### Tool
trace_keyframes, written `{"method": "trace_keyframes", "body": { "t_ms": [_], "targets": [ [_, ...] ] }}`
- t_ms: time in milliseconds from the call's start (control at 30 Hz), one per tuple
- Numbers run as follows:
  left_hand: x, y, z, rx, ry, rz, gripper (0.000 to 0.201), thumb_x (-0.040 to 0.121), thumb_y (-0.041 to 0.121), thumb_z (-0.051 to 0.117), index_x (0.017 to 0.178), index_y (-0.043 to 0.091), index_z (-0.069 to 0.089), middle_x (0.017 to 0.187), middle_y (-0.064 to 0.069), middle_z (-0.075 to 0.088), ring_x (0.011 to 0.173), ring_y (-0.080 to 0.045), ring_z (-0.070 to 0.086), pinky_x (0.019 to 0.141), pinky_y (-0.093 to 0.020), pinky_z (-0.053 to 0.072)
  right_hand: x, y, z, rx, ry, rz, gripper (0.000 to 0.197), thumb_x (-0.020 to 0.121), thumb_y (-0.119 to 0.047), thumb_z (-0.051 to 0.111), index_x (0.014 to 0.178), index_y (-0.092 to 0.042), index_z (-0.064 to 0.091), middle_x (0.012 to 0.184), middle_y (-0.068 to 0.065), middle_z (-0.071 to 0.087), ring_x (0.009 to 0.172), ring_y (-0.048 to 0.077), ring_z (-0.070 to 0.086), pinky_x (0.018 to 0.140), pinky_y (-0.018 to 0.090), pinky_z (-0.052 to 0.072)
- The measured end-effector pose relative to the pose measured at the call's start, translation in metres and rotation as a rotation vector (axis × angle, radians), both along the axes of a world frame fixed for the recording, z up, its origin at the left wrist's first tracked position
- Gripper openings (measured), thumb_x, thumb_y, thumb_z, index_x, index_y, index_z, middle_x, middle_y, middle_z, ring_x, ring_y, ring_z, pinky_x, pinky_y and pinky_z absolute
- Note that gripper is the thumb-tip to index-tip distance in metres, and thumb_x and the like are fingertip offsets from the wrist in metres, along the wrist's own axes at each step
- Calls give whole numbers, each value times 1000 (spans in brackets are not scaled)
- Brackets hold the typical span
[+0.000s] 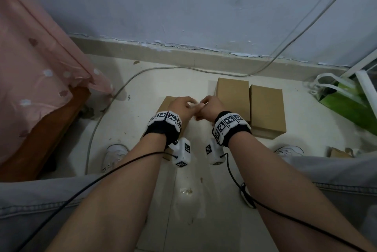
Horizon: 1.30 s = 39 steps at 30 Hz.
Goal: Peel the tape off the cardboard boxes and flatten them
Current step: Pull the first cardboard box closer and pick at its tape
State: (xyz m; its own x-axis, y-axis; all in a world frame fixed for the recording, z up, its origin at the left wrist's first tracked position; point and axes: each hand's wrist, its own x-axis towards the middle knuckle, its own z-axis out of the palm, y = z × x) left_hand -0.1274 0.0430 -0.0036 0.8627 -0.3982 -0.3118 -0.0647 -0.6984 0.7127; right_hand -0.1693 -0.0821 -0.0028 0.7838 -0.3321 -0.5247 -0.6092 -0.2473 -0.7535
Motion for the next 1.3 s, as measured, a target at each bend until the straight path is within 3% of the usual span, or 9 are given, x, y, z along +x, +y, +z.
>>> {"method": "trace_keyframes", "body": {
  "t_ms": [133,300,467,633,833,1000,1133,1233,1300],
  "targets": [
    [5,11,-2,-120,58,68,16,85,19,72,101,18,77,90,-4,75,75,-8,68,71,-13,52,-1,1,1,48,-23,40,32,76,-2,78,102,-4,59,88,16,70,61,15,66,38,11,41],
    [9,22,1,-146,89,145,22,76,-1,76,92,15,78,73,0,69,63,-5,63,48,-6,45,-4,2,-3,145,-61,89,22,75,-7,82,93,-4,70,80,10,72,70,11,68,60,14,53],
    [11,19,6,-144,47,177,24,74,4,81,95,14,75,69,0,70,53,1,63,46,-3,42,-3,2,-7,343,-54,100,19,77,-2,79,94,2,72,99,21,74,102,28,71,98,39,54],
    [10,20,4,-15,39,198,14,75,8,80,69,18,72,69,4,68,56,-2,58,45,-7,41,-3,-1,-4,522,0,65,18,94,10,53,107,11,66,115,23,68,107,30,67,95,35,55],
    [8,25,-4,-72,84,186,28,71,-1,82,58,19,68,46,15,61,44,2,59,50,-11,48,9,4,1,129,13,-24,15,90,1,63,102,-6,69,87,15,70,80,25,70,86,45,59],
    [14,22,-17,-3,64,180,34,69,12,86,48,31,67,81,-4,72,76,-23,71,72,-36,61,13,19,6,-282,128,207,22,89,-24,69,98,-4,70,93,13,70,81,26,66,63,32,55],
    [11,20,-14,98,31,172,14,81,20,76,68,24,72,101,-8,71,86,-23,64,72,-23,47,12,23,4,45,153,141,24,92,-14,67,101,8,69,102,25,72,92,34,73,83,45,60],
    [10,23,-13,127,14,175,11,89,14,66,94,15,76,102,-4,69,86,-18,57,76,-21,42,9,18,8,-7,203,237,30,91,-19,69,115,-2,69,116,13,69,107,26,67,93,42,56],
    [9,24,-12,111,41,171,13,86,10,66,86,20,75,102,-1,70,88,-17,60,80,-23,47,9,15,6,-88,193,242,31,89,-19,71,117,-6,70,117,8,68,107,23,64,94,39,55]
  ]
}}
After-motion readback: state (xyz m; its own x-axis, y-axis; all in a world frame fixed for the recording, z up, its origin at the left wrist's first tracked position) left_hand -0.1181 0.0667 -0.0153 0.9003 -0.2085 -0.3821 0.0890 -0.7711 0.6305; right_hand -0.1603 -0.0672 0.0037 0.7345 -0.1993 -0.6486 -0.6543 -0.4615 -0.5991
